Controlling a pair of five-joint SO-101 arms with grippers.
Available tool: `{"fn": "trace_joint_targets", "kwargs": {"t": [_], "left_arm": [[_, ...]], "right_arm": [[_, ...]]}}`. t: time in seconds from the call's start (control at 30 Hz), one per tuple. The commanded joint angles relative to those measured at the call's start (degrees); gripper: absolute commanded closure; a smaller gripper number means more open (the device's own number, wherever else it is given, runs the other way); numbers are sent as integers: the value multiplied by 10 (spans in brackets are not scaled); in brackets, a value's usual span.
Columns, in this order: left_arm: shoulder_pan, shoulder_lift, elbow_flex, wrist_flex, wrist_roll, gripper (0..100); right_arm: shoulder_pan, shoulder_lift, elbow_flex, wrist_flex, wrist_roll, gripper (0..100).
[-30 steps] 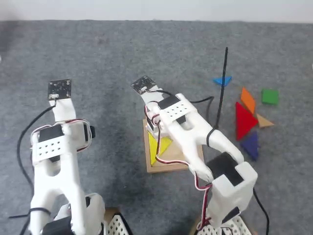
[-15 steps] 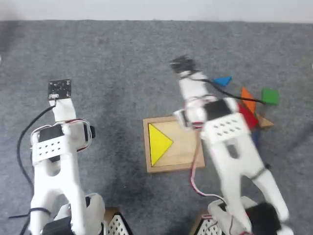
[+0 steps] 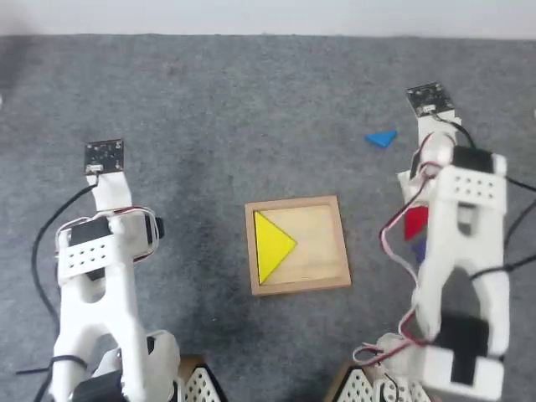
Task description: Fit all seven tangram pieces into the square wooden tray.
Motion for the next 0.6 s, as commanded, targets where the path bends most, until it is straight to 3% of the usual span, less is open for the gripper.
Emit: {"fn": "trace_joint_targets", "kwargs": {"t": [0.0,0.27,0.4,0.57], "left_arm": [[3,-17,-2,-12,3,797],[9,-17,0,-15,3,797],[9,-17,5,-18,3,797],[9,-17,4,-18,3,797]], "right_arm": [[5,29,-48,30,17,700],[-63,131,-10,-65,-73,677],[-55,176,-9,-106,-87,596],[-48,229,-16,-110,-115,618]]}}
